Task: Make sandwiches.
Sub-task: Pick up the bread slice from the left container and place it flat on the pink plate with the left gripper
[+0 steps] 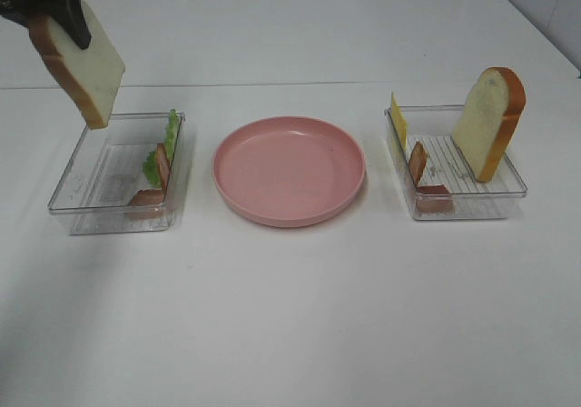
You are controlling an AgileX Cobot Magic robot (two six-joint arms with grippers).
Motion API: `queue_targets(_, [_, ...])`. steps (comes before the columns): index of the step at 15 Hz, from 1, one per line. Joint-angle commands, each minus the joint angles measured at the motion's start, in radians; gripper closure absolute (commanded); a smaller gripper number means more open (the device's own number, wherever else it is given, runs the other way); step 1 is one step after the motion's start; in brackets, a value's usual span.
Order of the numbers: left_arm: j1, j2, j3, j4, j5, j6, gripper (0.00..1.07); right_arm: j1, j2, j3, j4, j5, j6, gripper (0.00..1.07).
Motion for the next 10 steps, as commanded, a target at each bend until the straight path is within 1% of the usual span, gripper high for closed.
queue_targets(1, [-0.029, -0.01, -0.064, -0.034, 0.096, -0.002, 1.07, -0.007, -0.025, 0.004, -0.004, 0.003, 0.009, 0.09])
queue_targets(4, [-0.079, -0.01, -0.145, -0.135, 0.079, -0.002, 1.07, -0.007, -0.025, 0.004, -0.004, 0.003, 0.009, 0.09])
queue_targets(5, [-0.083, -0.01, -0.148, -0.142, 0.076, -0.002, 1.07, -0.007, -0.025, 0.004, -0.004, 0.003, 0.009, 0.09])
queue_targets(8, [-0.127, -0.01, -0.149, -0.267, -0.006, 0.002, 1.07, -0.007, -0.025, 0.004, -0.004, 0.003, 0.009, 0.09])
queue_targets(9, [-0.155, -0.008, -0.149, -0.314, -0.057, 0.026, 1.07, -0.007, -0.025, 0.004, -0.003, 0.003, 0.009, 0.09])
queue_targets(10, [-0.176, -0.004, -0.149, -0.336, -0.087, 0.026, 1.07, -0.007, -0.025, 0.004, -0.004, 0.003, 0.009, 0.09])
